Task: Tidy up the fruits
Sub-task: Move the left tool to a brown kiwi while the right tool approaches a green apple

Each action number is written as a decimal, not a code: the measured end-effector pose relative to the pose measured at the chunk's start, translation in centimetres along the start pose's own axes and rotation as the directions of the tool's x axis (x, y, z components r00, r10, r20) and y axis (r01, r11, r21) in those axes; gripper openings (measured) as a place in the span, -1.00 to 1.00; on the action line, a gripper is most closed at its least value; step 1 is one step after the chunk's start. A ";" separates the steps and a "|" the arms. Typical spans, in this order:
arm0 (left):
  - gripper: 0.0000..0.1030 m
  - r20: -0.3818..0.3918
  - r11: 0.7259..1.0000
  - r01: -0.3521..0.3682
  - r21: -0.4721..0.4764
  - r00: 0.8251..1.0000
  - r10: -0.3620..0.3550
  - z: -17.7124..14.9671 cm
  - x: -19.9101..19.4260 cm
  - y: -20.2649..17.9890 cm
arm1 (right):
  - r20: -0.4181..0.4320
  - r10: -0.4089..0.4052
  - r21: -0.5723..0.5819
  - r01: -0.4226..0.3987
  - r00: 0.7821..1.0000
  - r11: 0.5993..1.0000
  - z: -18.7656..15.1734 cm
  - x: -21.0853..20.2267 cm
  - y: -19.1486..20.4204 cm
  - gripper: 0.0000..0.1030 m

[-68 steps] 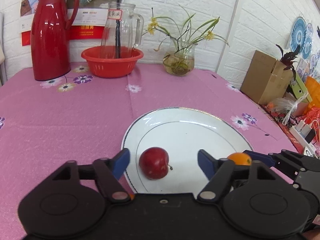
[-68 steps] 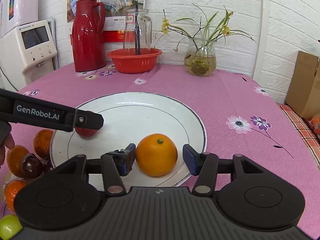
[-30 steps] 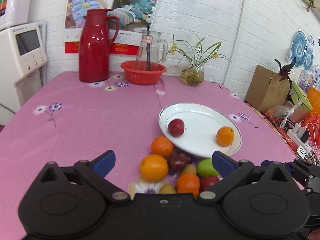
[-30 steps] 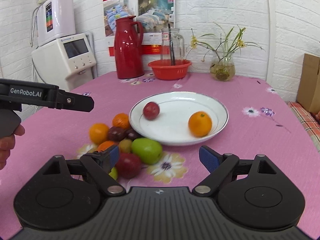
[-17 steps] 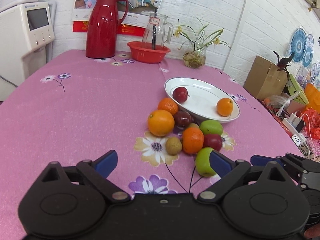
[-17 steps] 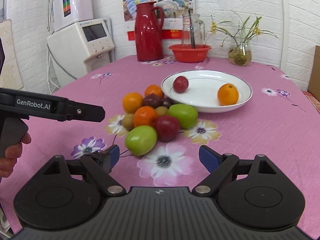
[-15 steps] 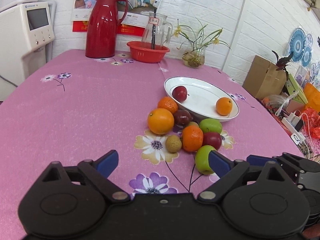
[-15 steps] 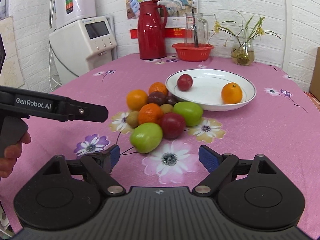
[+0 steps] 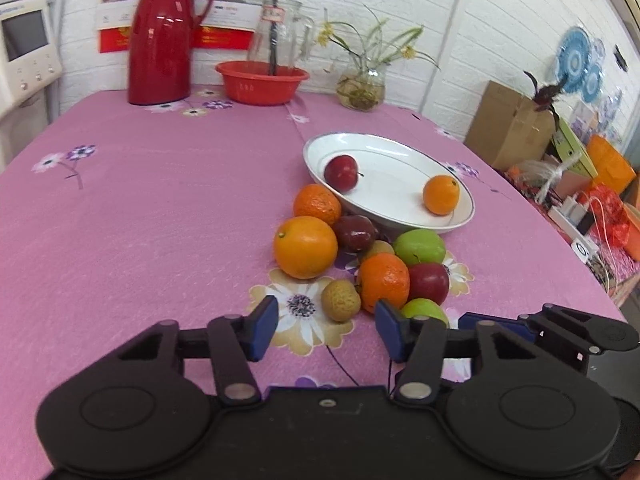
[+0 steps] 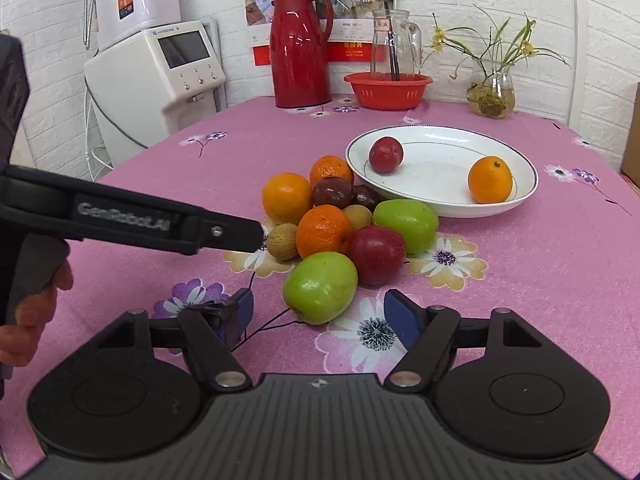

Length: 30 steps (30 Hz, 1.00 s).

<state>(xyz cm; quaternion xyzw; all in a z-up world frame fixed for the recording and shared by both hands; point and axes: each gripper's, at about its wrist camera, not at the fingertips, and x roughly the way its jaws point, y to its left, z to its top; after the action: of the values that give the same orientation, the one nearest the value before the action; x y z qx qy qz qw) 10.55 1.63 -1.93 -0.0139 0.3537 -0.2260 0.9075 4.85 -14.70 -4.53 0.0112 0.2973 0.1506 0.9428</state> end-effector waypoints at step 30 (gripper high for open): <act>1.00 -0.064 0.998 0.054 0.043 0.997 -0.051 1.0 3.3 0.2 | -0.019 0.005 0.020 -0.005 1.000 1.000 0.4 1.0 -0.6 0.38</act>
<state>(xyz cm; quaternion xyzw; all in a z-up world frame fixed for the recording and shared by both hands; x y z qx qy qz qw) 13.39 0.32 -3.31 0.0041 0.3765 -0.2580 0.8897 5.99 -14.94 -4.84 0.0200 0.3076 0.1501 0.9394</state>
